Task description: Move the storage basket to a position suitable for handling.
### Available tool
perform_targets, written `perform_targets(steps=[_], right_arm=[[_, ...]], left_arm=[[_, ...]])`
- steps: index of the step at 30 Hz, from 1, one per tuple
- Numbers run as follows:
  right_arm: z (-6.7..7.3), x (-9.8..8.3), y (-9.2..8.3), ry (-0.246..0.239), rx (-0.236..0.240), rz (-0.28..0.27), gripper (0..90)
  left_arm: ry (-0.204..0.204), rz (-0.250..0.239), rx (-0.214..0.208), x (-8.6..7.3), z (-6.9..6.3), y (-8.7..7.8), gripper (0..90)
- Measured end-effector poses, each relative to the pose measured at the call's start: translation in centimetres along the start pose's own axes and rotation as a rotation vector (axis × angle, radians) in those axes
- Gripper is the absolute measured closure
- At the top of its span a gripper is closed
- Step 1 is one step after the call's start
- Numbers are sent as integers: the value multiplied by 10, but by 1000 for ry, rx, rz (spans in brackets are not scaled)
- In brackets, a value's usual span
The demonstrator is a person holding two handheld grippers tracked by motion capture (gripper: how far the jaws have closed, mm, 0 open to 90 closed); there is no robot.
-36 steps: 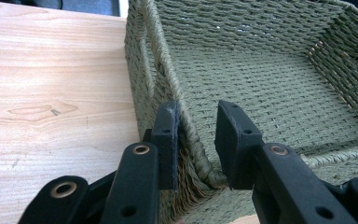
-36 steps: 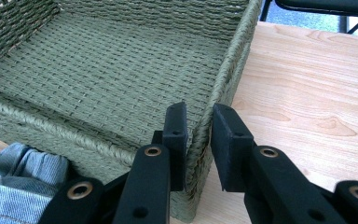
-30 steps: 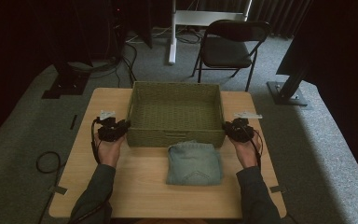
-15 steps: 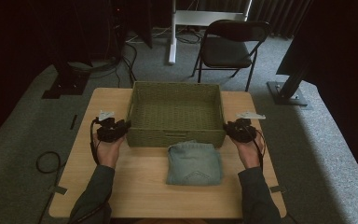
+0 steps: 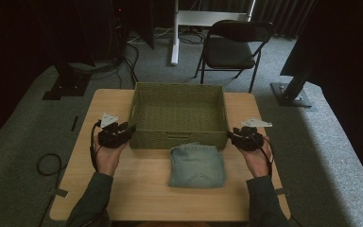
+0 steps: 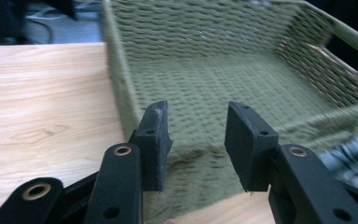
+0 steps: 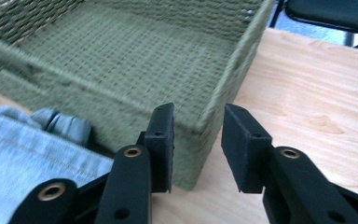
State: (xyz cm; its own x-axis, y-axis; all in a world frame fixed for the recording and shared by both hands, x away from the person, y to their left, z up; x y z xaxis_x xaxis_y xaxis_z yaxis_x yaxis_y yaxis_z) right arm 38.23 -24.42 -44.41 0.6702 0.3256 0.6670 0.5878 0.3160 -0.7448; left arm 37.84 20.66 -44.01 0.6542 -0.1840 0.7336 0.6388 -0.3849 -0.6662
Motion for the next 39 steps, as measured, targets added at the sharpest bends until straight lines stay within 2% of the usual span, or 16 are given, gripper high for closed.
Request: perform_targets(steps=[5, 6, 9, 10, 14, 17, 20, 26, 31, 39], right_arm=[[2, -7, 2, -1, 30, 11, 631], [3, -9, 2, 0, 35, 16, 627], [3, -13, 3, -7, 58, 12, 624], [3, -15, 3, -10, 65, 12, 617], [7, -21, 2, -34, 92, 6, 602], [9, -24, 1, -46, 130, 10, 596], [14, -27, 1, -68, 134, 24, 601], [22, -34, -2, -99, 138, 27, 566], [21, -43, 1, -97, 138, 27, 550], [22, -46, 0, -112, 127, 5, 535]], left_arm=[[66, 10, -35, -4, -9, 0, 598], [66, 10, -35, -4, -9, 0, 598], [118, 19, -70, -7, -15, 4, 597], [144, 23, -90, -7, -16, 6, 596], [208, 43, -118, -10, -26, 11, 593], [243, 57, -141, -11, -33, 14, 587], [278, 72, -152, -13, -40, 20, 583], [316, 97, -175, -16, -49, 30, 572], [322, 112, -183, -19, -52, 36, 566], [328, 123, -194, -21, -57, 41, 566]])
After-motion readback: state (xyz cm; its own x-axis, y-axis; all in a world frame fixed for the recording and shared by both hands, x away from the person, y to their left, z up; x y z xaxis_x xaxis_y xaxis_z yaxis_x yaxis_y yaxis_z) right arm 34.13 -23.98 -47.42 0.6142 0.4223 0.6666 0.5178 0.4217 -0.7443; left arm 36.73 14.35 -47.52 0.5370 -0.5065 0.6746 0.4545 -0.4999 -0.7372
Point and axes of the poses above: each handheld gripper's, and its own axes: y roughly forward along the jaws, x roughly out of its top, z roughly to its left, the point moved 1 cm from there along y, roughly forward along the jaws, and after that the axes turned 12 degrees about z, right-handed, at the moved point
